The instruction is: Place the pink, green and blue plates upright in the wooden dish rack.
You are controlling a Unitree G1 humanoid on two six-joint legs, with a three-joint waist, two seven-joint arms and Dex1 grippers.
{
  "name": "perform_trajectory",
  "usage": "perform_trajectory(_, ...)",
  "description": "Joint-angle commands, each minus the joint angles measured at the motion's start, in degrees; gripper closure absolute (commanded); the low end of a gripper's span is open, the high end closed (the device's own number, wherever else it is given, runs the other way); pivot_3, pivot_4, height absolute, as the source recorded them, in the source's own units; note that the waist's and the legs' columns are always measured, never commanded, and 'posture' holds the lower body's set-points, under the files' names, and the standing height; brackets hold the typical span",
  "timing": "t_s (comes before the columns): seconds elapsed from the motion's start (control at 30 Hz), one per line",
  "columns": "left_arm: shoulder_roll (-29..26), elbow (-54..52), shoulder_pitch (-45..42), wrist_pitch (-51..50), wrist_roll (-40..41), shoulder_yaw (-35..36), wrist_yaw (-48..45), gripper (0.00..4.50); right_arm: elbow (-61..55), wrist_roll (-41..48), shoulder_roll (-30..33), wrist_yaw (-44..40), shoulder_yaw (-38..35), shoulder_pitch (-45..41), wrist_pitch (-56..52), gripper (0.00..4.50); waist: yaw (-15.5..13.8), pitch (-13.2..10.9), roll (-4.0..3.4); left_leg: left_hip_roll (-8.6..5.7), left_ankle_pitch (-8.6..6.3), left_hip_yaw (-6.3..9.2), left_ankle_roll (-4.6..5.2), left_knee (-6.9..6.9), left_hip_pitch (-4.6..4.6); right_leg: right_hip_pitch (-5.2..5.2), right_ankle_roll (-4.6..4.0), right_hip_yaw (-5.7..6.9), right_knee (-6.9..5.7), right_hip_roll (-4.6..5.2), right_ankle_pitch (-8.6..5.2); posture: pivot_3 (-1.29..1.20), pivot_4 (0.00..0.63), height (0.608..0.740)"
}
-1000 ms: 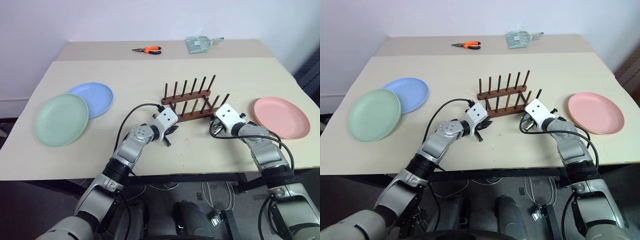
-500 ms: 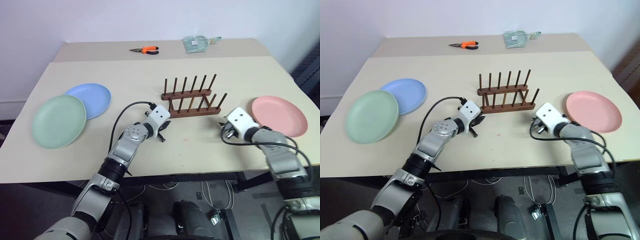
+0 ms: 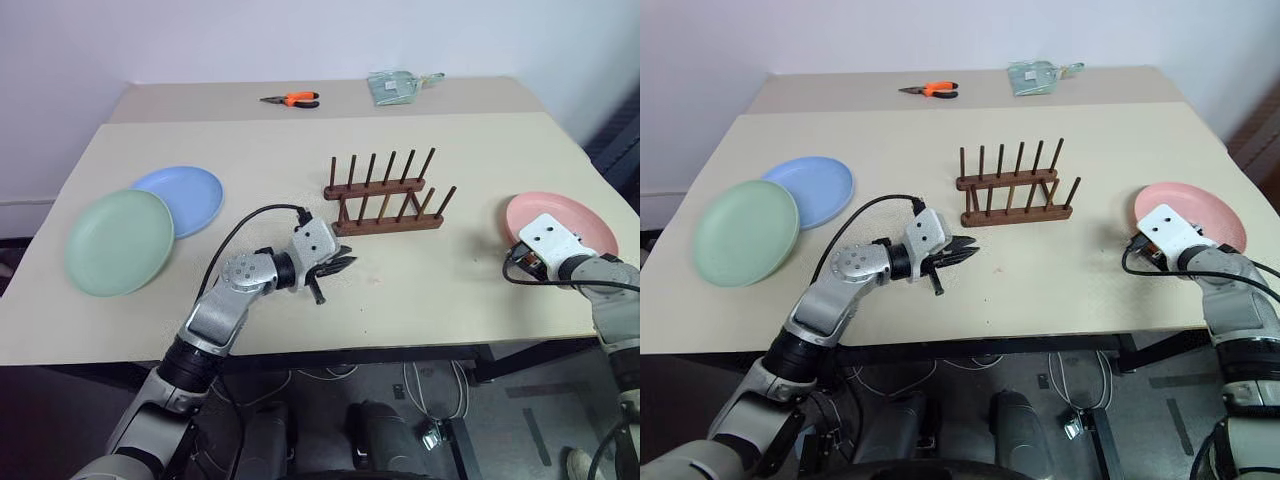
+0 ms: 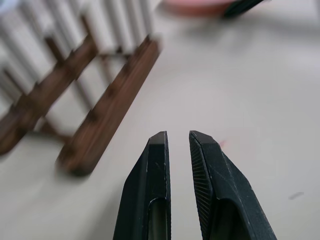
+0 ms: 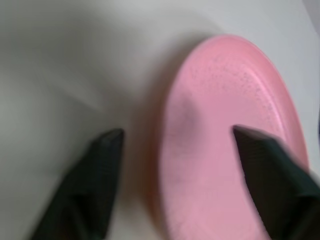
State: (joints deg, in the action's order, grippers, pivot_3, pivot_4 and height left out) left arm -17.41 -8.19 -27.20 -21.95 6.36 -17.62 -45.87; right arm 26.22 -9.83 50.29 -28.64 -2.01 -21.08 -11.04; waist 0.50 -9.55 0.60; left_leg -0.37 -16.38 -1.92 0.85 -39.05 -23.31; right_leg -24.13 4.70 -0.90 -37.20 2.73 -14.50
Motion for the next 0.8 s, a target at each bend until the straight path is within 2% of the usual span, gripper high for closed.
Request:
perform_trajectory(0.03, -0.7, -3.5, 0.2, -1.1, 2.3, 1.2, -0.8, 3.82, 1.6, 0.0, 0.3, 0.7, -0.8, -0.9, 1.9, 3.46, 0.0, 0.0, 0.00, -0.02, 0.00, -0.01, 0.00, -0.01, -0.01, 0.00, 0.00, 0.00, 0.00, 0.00, 0.00, 0.00, 0.150, 0.740)
perform_trajectory(0.1, -1.3, -3.7, 0.5, -1.4, 2.5, 1.3, -0.7, 3.82, 1.1, 0.5, 0.2, 0.7, -1.3, -0.9, 2.5, 4.35, 0.1, 0.0, 0.00, -0.02, 0.00, -0.02, 0.01, -0.01, -0.01, 0.00, 0.01, -0.01, 0.00, -0.01, 0.00, 0.00, 0.150, 0.740)
perform_trajectory(0.3, -3.5, -3.8, 1.6, -1.7, 3.1, 2.3, -0.4, 3.82, -7.4, 3.1, 2.1, -1.6, -4.3, 0.5, 6.3, 4.44, 0.2, 0.0, -0.04, -0.01, 0.00, -0.02, 0.02, -0.01, -0.01, -0.01, 0.02, -0.02, -0.01, -0.09, 0.00, 0.00, 0.150, 0.740)
perform_trajectory(0.4, -4.6, -3.7, 2.1, -1.8, 3.9, 3.3, -0.7, 3.82, -18.6, 15.5, 1.0, -8.6, -10.4, -3.3, 1.7, 4.44, 0.3, -0.1, -0.18, -0.01, 0.00, -0.04, 0.03, -0.01, -0.01, -0.04, 0.03, -0.06, -0.02, -0.12, 0.01, 0.00, 0.150, 0.740)
perform_trajectory(0.47, -5.2, -3.4, 2.1, -1.5, 4.4, 3.6, -1.1, 3.82, -24.3, 27.2, 0.2, -12.8, -14.8, -8.3, -6.9, 4.44, 0.4, -0.2, -0.25, 0.00, -0.01, -0.04, 0.03, -0.01, -0.01, -0.05, 0.04, -0.06, -0.04, -0.15, 0.01, 0.00, 0.150, 0.740)
perform_trajectory(0.57, -5.5, -3.0, 2.0, -1.0, 5.1, 3.8, -1.9, 3.82, -27.5, 43.3, -0.6, -17.1, -19.9, -16.0, -19.9, 4.44, 0.0, -0.2, -0.24, 0.02, -0.01, 0.00, 0.03, -0.01, -0.02, -0.06, 0.04, -0.02, -0.02, -0.15, 0.01, 0.00, 0.150, 0.740)
perform_trajectory(0.63, -5.2, -3.0, 1.8, -0.9, 5.9, 4.2, -2.2, 3.82, -25.3, 52.2, -2.4, -17.1, -23.0, -21.5, -27.7, 4.44, -0.3, -0.2, -0.16, 0.03, -0.02, 0.09, 0.04, -0.01, -0.06, -0.03, 0.04, 0.06, 0.02, -0.11, 0.01, 0.00, 0.150, 0.740)
perform_trajectory(0.8, -4.8, -2.9, 1.7, -0.7, 5.8, 4.2, -1.3, 3.82, -22.2, 59.1, -5.0, -17.3, -22.4, -26.2, -36.0, 4.44, -1.1, -0.1, -0.16, 0.01, -0.04, 0.10, 0.07, -0.02, -0.07, 0.02, 0.00, 0.06, 0.12, 0.07, 0.01, 0.00, 0.150, 0.740)
